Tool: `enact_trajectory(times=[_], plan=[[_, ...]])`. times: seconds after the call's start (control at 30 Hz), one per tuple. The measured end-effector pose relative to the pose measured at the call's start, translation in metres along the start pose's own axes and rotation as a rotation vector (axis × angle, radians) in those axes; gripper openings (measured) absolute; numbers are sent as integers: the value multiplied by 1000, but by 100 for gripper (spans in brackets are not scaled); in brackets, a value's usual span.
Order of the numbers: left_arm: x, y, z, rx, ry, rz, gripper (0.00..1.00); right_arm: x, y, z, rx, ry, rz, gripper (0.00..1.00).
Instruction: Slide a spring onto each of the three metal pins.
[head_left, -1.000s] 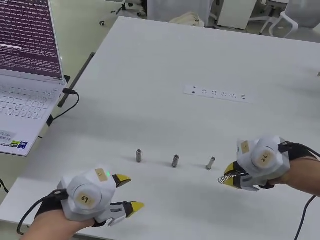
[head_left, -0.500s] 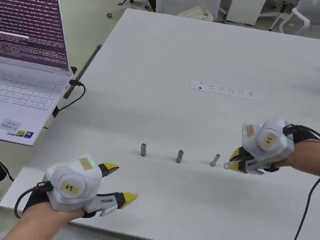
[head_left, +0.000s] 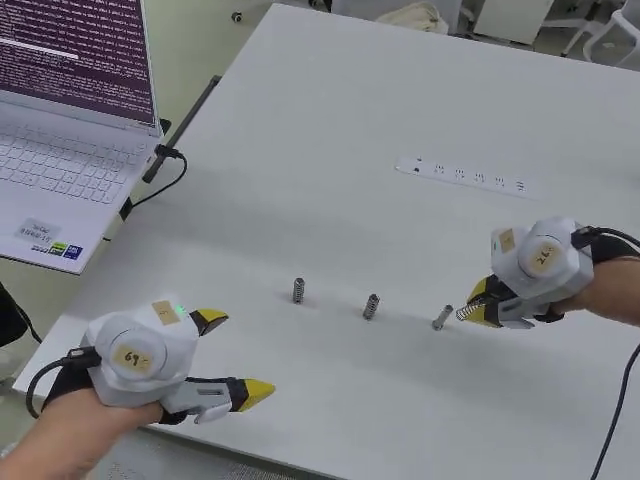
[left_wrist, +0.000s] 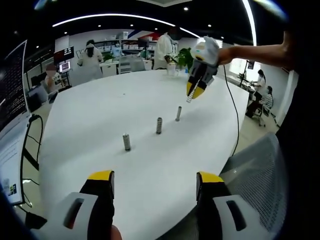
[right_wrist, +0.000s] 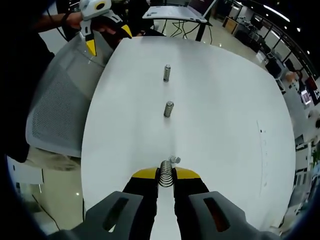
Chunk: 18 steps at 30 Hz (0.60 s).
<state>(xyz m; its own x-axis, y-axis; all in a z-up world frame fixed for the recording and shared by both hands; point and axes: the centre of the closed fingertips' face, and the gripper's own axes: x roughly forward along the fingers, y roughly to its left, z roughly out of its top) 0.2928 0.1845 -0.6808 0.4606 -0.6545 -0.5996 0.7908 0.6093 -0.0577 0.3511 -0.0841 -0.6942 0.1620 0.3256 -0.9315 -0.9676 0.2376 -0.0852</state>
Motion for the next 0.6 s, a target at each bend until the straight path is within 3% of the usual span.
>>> enact_trajectory(times=[0.6], plan=[[-5, 7, -1, -39, -6, 29, 65, 15, -14, 0, -31, 29, 32, 9]])
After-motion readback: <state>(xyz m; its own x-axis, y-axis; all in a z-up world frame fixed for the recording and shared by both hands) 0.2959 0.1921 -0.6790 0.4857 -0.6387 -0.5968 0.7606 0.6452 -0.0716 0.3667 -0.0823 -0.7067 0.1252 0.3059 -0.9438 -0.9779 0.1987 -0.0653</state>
